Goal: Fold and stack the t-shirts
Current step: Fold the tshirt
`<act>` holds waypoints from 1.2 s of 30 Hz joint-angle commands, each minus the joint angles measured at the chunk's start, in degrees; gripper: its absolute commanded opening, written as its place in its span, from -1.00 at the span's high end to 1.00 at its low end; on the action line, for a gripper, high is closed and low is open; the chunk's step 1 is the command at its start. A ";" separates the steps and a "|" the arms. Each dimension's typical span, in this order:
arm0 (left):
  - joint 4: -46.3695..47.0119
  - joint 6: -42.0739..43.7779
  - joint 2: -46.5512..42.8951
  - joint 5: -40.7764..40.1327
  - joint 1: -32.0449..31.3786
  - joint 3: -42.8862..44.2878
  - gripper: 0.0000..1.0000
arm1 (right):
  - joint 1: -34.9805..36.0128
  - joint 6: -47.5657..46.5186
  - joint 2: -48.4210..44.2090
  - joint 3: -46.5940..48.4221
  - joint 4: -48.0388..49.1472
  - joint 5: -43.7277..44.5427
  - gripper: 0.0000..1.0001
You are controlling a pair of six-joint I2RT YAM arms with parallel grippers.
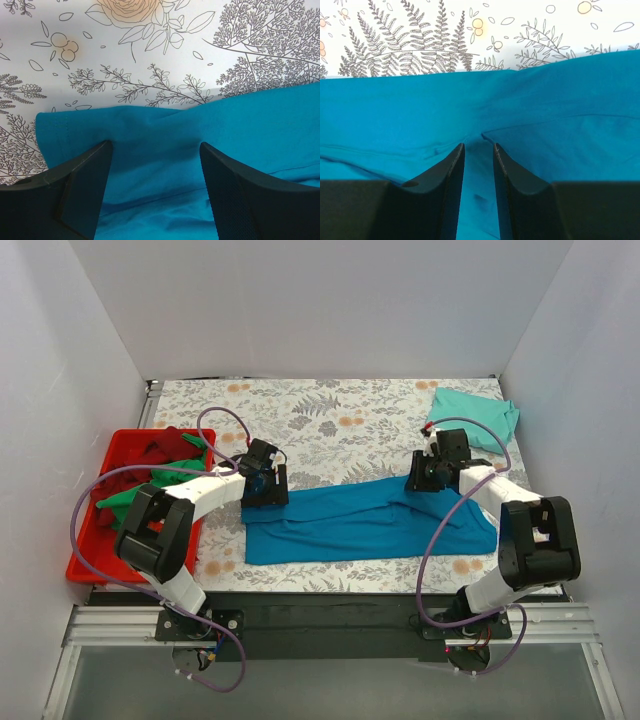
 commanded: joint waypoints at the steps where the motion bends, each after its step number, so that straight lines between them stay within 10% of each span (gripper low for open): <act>1: -0.03 0.53 0.16 -1.43 -0.15 1.16 -0.39 | 0.19 -1.69 1.22 3.21 2.24 0.79 0.27; 17: -0.47 0.62 0.95 -2.04 -0.23 1.51 -0.39 | 1.51 -2.66 2.72 2.60 2.41 -0.53 0.38; 26: -0.82 0.62 1.30 -2.74 -0.15 1.60 -0.39 | 1.60 -3.45 2.01 1.02 2.15 -1.41 0.89; 36: -1.09 0.62 1.31 -3.18 -0.15 1.86 -0.38 | 1.60 -2.40 -5.09 -2.67 0.13 0.17 0.97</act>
